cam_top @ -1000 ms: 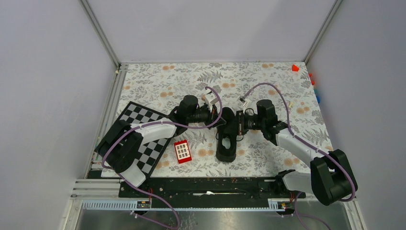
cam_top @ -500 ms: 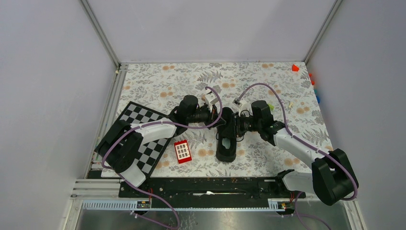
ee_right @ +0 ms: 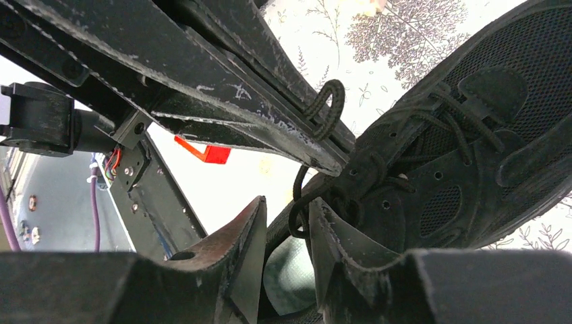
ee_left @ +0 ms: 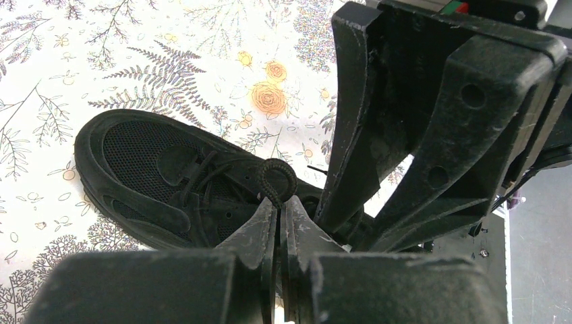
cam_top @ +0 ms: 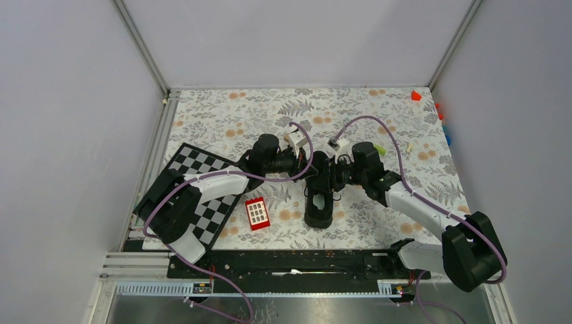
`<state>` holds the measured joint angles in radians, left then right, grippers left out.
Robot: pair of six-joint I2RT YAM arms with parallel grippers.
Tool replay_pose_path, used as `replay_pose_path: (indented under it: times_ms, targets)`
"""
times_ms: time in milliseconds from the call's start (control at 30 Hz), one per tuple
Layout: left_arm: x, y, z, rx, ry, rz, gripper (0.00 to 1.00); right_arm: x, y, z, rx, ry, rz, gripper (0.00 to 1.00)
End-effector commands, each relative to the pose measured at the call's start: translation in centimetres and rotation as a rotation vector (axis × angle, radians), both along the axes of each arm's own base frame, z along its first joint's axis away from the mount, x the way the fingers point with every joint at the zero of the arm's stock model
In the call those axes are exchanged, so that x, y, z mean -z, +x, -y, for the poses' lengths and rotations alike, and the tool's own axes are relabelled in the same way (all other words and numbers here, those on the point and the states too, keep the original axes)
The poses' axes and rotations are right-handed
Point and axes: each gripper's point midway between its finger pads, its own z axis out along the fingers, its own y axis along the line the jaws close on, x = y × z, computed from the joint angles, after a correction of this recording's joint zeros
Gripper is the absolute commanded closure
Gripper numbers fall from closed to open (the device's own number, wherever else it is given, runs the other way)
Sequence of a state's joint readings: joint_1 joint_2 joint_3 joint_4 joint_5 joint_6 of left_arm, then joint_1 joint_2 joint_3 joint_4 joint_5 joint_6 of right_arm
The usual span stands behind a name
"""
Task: Tie the shoes
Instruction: Cross the shoelace with the shoelace.
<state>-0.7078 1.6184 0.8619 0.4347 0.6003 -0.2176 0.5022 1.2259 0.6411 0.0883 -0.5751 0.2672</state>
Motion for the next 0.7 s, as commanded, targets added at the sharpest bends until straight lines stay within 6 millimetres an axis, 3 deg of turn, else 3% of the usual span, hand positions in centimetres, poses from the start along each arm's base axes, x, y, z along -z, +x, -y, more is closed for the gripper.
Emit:
replay_pose_path:
  times_ms: [0, 267, 667]
  targets:
    - [-2.6, 0.6, 0.6, 0.013, -0.049, 0.068, 1.00, -2.1, 1.0, -0.7, -0.010, 0.005, 0.086, 0.63]
    - [-2.6, 0.5, 0.6, 0.013, -0.049, 0.066, 1.00, -2.1, 1.0, -1.2, -0.030, -0.030, 0.106, 0.62]
    - [-2.4, 0.6, 0.7, 0.012, -0.053, 0.059, 1.00, -0.2, 1.0, -0.8, -0.039, -0.150, 0.092, 0.64]
